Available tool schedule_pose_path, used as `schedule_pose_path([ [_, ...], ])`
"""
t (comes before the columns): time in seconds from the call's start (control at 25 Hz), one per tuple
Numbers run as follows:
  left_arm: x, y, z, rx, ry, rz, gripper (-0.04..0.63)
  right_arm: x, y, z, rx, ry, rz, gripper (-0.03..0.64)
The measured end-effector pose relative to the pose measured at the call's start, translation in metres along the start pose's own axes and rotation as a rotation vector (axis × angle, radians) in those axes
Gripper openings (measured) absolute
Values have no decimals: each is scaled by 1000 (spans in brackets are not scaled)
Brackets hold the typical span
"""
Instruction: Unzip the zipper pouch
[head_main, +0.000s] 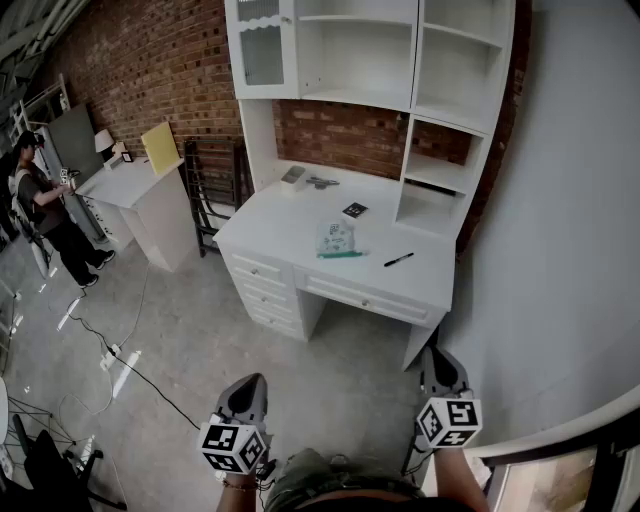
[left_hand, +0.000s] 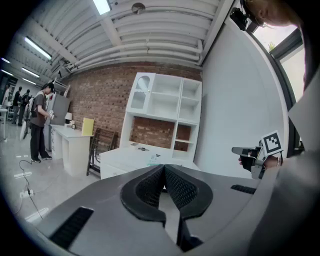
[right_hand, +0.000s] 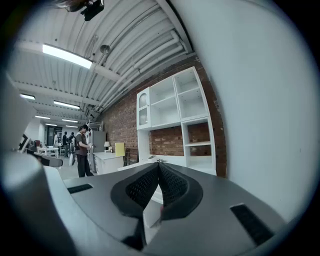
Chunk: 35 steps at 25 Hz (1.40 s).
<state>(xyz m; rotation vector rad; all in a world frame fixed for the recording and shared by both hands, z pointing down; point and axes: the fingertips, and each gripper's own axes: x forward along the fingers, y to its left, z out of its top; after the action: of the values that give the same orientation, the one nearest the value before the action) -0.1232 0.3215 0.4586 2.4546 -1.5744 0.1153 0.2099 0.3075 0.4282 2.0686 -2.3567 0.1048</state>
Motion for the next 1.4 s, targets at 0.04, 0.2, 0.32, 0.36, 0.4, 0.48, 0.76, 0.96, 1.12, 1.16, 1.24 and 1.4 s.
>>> schedule_pose_path([
  [0.04, 1, -2, 0, 8, 3, -5, 3, -1, -1, 1, 4, -1, -2, 2],
  [0.2, 1, -6, 0, 25, 10, -17, 3, -8, -4, -1, 7, 9, -15, 2],
  [0.32, -1, -4, -1, 24, 12, -27, 3, -10, -4, -4, 20, 10, -31, 2],
  [0.36, -2, -4, -2, 24, 12, -29, 3, -11, -4, -4, 28, 5, -37, 2],
  [0.4, -3, -3, -3, 23, 12, -32, 3, -11, -4, -4, 34, 0, -40, 2],
  [0.48, -5, -1, -4, 19, 11, -34, 3, -12, -3, -4, 31, -3, -48, 2],
  [0.76, -7, 0, -8, 14, 9, -51, 6, -9, 2, -8, -13, 18, -49, 12],
  [0.96, -3, -7, -9, 14, 10, -109, 160, -3, 11, -13, 11, 38, 28, 184],
  [1.12, 3, -15, -9, 18, 5, -167, 297, 3, 16, -15, 4, 53, 78, 324],
  [1.16, 4, -16, -7, 18, 2, -177, 332, 5, 17, -15, 4, 51, 88, 348],
  [1.24, 7, -20, -6, 21, 5, -199, 430, 7, 21, -15, 8, 46, 109, 418],
  [1.4, 15, -31, -9, 53, 32, -245, 545, 15, 27, -13, -5, 28, 140, 540],
])
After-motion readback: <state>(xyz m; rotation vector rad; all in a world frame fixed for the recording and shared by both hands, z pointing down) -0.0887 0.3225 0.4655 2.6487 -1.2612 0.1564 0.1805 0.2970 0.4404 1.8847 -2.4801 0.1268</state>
